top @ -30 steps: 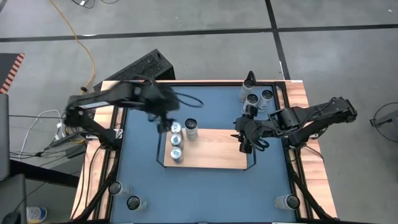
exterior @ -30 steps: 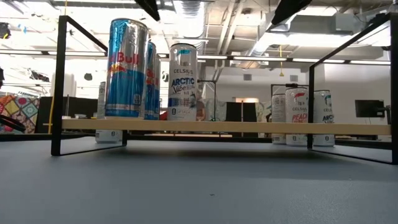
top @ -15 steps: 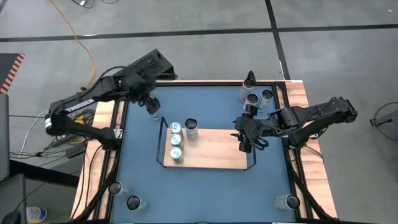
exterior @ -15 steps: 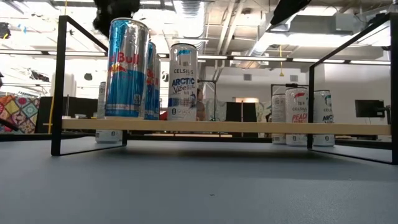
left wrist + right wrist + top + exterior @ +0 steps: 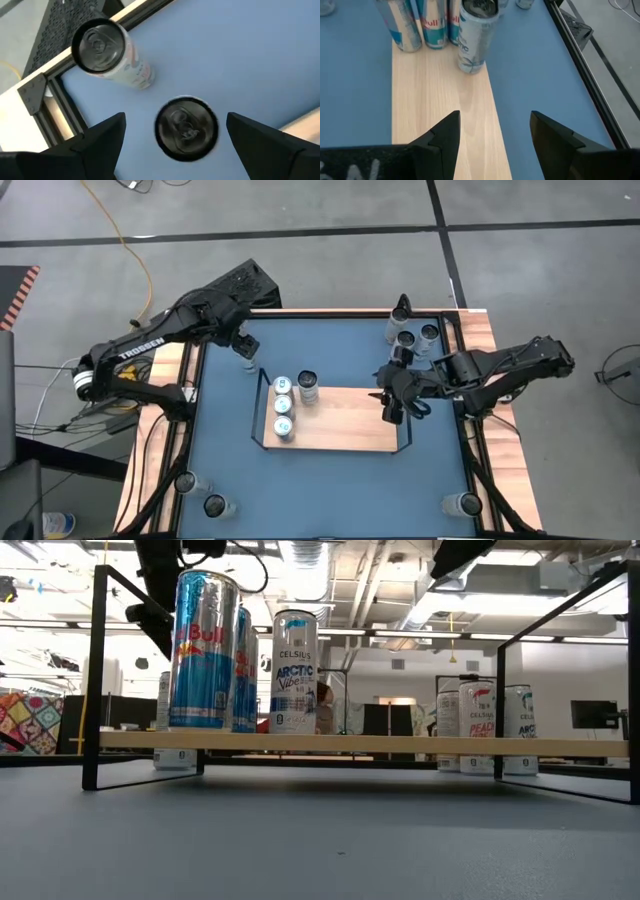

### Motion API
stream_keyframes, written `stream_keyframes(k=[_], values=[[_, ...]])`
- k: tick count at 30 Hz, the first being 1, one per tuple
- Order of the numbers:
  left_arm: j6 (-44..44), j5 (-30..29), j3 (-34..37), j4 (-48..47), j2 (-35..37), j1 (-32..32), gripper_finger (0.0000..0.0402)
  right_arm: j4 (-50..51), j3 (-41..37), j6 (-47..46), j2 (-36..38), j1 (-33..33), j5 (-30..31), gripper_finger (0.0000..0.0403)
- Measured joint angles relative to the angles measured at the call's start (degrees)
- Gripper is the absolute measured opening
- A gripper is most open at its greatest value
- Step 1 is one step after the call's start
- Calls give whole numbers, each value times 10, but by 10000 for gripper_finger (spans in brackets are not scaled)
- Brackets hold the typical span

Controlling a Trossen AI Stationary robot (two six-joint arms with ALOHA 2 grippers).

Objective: Place canned beverage on shelf
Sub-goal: Put the left white blue soda can on the shelf aligned with the other blue soda can

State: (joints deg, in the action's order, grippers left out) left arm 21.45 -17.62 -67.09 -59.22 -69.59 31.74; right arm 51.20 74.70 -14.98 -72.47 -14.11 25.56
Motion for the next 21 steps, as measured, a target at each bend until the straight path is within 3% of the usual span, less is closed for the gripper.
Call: stream_keyframes(k=[21], values=[[43,36,79,67,-9,0,332,-4,0,4,0,0,0,219]])
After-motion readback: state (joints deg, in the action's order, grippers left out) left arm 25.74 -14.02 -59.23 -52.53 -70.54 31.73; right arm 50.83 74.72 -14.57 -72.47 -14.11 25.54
